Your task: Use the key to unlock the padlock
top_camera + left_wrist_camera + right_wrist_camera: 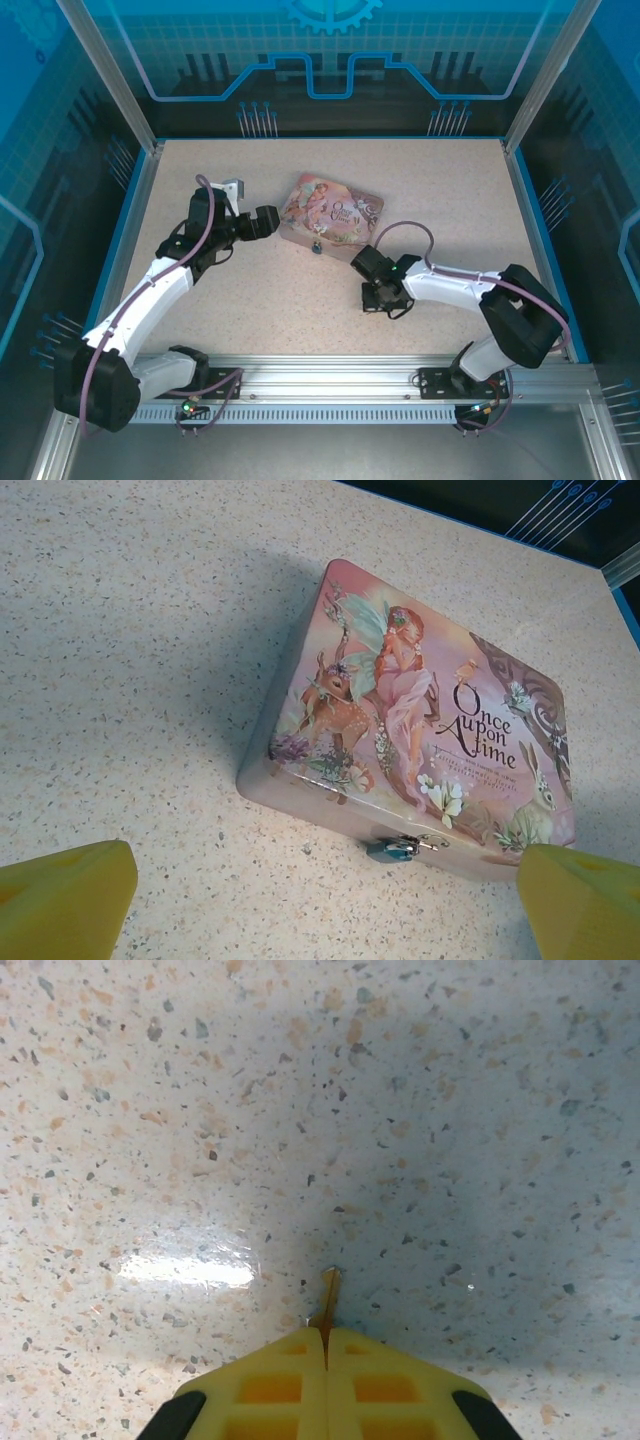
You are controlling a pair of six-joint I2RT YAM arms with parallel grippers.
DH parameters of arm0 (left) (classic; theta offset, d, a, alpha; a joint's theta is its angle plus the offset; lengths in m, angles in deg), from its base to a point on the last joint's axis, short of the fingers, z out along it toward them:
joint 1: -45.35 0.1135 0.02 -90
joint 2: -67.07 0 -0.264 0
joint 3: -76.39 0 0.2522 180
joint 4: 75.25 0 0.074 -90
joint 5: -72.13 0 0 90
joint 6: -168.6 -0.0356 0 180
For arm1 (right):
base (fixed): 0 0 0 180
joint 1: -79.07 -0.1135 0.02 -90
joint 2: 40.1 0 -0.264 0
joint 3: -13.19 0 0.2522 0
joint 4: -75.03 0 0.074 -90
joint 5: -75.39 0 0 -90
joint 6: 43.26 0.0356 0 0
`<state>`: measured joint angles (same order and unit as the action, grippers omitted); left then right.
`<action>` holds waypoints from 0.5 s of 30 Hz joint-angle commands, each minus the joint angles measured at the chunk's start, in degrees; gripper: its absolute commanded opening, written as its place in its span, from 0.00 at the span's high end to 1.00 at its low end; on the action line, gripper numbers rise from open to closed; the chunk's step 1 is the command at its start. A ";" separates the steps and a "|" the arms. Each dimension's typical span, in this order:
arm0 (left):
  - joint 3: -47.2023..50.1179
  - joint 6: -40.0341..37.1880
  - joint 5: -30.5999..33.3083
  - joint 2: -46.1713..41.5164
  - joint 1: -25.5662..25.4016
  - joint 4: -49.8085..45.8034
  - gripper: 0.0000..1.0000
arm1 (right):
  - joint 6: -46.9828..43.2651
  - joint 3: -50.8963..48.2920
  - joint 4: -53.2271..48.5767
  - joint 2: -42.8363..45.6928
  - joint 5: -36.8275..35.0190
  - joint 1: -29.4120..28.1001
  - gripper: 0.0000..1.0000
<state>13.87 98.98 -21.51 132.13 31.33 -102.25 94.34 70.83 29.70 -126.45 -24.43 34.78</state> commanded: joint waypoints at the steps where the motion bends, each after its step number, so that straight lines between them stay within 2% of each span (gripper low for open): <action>1: -1.16 -1.73 1.17 -1.85 0.30 -1.17 0.01 | -1.37 -2.60 -0.67 0.09 1.33 1.28 1.00; 11: -0.34 -2.30 -0.88 -3.40 0.31 -1.54 0.01 | -6.71 -4.35 1.65 3.81 2.61 3.00 1.00; 15: 0.49 -1.97 -3.94 -4.79 0.31 -1.17 0.01 | -9.40 -7.45 7.19 8.41 5.46 4.73 1.00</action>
<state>13.90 97.91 -22.49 129.33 31.33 -102.93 87.82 65.39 34.33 -120.77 -21.50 38.06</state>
